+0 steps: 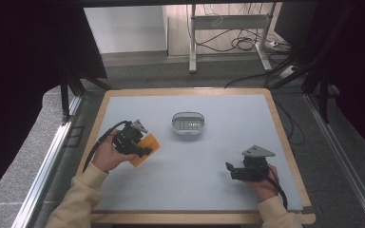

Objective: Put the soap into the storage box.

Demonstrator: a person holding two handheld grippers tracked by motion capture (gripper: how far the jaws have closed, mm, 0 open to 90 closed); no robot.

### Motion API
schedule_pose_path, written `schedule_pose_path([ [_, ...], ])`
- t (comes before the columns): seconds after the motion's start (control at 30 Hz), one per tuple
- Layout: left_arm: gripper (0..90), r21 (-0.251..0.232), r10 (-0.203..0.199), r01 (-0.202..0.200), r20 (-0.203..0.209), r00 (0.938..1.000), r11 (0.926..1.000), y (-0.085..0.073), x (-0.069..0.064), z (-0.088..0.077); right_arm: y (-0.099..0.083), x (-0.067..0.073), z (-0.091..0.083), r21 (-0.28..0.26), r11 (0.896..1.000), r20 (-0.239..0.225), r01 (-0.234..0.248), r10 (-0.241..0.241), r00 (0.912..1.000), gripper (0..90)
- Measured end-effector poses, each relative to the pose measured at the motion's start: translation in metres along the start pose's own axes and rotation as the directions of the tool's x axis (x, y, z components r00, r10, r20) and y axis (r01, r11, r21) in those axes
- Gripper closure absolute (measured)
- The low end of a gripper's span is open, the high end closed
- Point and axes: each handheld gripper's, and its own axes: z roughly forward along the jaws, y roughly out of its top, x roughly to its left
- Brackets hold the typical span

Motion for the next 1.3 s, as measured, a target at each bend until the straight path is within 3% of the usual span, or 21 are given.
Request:
schedule_pose_path([
  [0.87,61.7,-0.004,0.018,-0.018,-0.023,0.9996,0.9998,0.032,0.01,-0.006,0.0,-0.001,0.001,0.003,1.0,-0.007,-0.008,0.008,0.9999,12.7],
  [1.3,61.7,0.012,0.052,-0.051,-0.034,0.9981,0.9986,0.052,0.016,-0.007,-0.001,-0.001,0.001,0.007,1.0,-0.013,-0.008,0.008,0.9999,12.7],
])
